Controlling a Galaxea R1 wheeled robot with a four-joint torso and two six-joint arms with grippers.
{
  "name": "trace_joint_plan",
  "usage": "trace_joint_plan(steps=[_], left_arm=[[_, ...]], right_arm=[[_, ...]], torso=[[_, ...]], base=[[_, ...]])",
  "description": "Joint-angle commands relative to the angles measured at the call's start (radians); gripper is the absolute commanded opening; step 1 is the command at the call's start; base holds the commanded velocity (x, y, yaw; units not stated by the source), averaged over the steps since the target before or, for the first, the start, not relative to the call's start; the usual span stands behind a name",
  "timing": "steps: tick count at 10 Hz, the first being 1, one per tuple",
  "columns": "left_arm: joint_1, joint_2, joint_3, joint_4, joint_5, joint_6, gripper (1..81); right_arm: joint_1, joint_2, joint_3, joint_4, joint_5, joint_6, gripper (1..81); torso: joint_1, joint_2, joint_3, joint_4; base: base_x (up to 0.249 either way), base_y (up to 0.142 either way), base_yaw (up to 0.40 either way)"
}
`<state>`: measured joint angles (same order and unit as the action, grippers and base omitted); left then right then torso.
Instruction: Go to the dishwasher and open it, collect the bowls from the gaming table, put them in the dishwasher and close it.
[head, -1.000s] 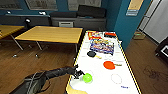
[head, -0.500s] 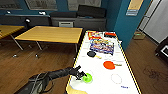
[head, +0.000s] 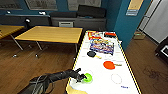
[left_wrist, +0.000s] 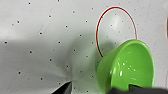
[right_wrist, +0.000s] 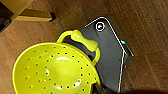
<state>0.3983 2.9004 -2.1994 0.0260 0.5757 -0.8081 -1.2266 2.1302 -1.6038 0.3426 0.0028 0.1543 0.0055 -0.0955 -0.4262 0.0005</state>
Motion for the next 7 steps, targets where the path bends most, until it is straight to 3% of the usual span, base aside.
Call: trace_joint_plan(steps=[1, 2, 3, 4, 7], left_arm=[[-0.137, 0.007, 0.015, 0.008, 0.039, 0.004, 81.1], [-0.129, 0.007, 0.019, 0.023, 0.039, 0.006, 81.1], [-0.127, 0.004, 0.032, 0.038, 0.039, 0.006, 1.0], [-0.126, -0.006, 0.076, 0.064, 0.039, 0.006, 1.0], [-0.186, -0.123, 0.29, 0.072, 0.039, 0.001, 1.0]], right_arm=[[0.049, -0.042, 0.007, -0.007, -0.07, 0.004, 1.0], [0.049, -0.04, 0.004, -0.005, -0.07, 0.005, 1.0], [0.049, -0.039, 0.003, -0.005, -0.07, 0.007, 1.0], [0.051, -0.037, -0.005, -0.005, -0.072, 0.008, 1.0], [0.051, -0.042, 0.009, -0.007, -0.073, 0.005, 1.0]], torso=[[0.0, 0.0, 0.0, 0.0], [0.0, 0.0, 0.0, 0.0], [0.0, 0.0, 0.0, 0.0], [0.0, 0.0, 0.0, 0.0], [0.0, 0.0, 0.0, 0.0]], base=[[0.0, 0.0, 0.0], [0.0, 0.0, 0.0], [0.0, 0.0, 0.0], [0.0, 0.0, 0.0], [0.0, 0.0, 0.0]])
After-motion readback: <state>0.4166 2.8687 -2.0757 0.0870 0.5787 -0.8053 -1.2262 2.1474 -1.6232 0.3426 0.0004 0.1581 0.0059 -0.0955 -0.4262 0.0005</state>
